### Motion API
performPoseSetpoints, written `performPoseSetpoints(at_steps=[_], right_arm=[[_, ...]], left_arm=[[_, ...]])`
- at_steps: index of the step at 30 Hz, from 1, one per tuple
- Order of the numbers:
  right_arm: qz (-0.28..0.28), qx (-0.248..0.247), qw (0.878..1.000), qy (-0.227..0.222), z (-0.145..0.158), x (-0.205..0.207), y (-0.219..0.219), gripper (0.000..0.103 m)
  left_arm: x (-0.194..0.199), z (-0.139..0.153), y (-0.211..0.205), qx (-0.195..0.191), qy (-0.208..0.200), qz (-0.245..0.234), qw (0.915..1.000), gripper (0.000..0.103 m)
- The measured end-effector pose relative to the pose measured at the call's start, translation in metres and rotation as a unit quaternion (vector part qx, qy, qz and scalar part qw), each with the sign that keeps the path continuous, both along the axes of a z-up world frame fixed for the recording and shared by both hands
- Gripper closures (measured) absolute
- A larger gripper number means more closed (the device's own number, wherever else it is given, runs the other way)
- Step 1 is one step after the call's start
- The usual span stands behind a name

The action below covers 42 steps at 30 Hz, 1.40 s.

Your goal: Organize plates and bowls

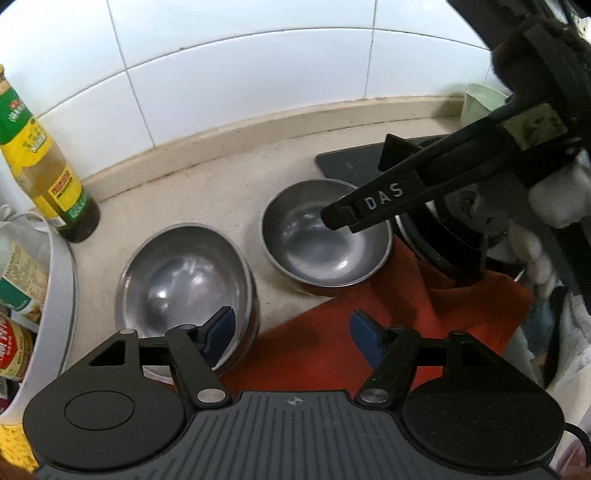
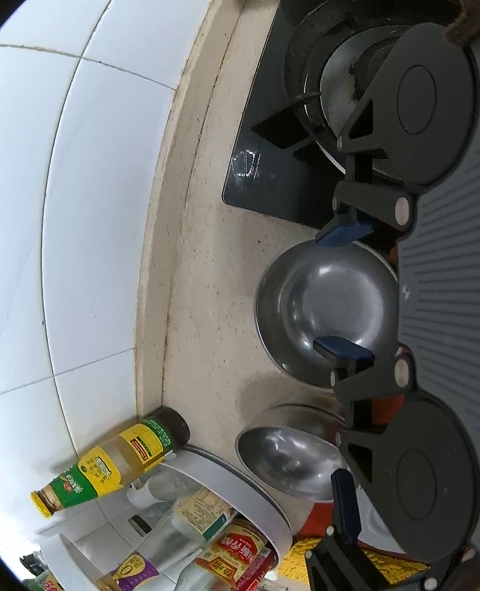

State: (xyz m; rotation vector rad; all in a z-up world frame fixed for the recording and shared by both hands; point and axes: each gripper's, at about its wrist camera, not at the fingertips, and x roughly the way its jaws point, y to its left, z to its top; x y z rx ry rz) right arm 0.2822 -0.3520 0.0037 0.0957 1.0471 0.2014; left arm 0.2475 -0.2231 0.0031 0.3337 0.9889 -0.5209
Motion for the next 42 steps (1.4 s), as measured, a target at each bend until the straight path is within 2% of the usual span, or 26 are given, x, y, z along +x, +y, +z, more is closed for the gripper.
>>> performPoseSetpoints(at_steps=[6,9,14,20,26,29,31,34,39,42], right_arm=[[0.014,-0.008,1.000,0.000,-0.008,0.006,-0.005,0.054],[0.015,-0.003,1.000,0.006,-0.014,0.013,-0.010,0.053],[0.008,0.006,1.000,0.016,-0.022,0.019,-0.020,0.053],[0.004,0.047,0.998,0.041,-0.034,0.022,-0.035,0.053],[0.014,0.070,0.996,0.051,-0.038,0.018,-0.035,0.062],[0.009,0.070,0.996,0.046,-0.038,0.017,-0.035,0.062],[0.005,0.072,0.996,0.043,-0.039,0.019,-0.040,0.068],[-0.006,0.073,0.996,0.042,-0.040,0.021,-0.041,0.070],[-0.010,0.076,0.996,0.037,-0.039,0.020,-0.040,0.070],[-0.015,0.083,0.996,0.037,-0.038,0.017,-0.043,0.070]], left_arm=[[-0.003,-0.006,-0.008,-0.015,0.033,-0.003,0.9993,0.031],[0.006,-0.002,-0.008,-0.030,0.026,0.019,0.9990,0.032],[0.027,-0.007,-0.012,-0.063,0.052,0.049,0.9955,0.036],[0.045,-0.023,-0.027,-0.051,0.055,0.064,0.9951,0.039],[0.054,-0.031,-0.033,-0.038,0.049,0.069,0.9957,0.043],[0.059,-0.032,-0.036,-0.031,0.033,0.068,0.9967,0.044],[0.066,-0.032,-0.035,-0.032,0.025,0.071,0.9966,0.046],[0.072,-0.033,-0.038,-0.021,0.018,0.063,0.9976,0.044],[0.071,-0.030,-0.037,-0.017,0.014,0.058,0.9981,0.044],[0.066,-0.026,-0.042,-0.013,-0.004,0.045,0.9989,0.045]])
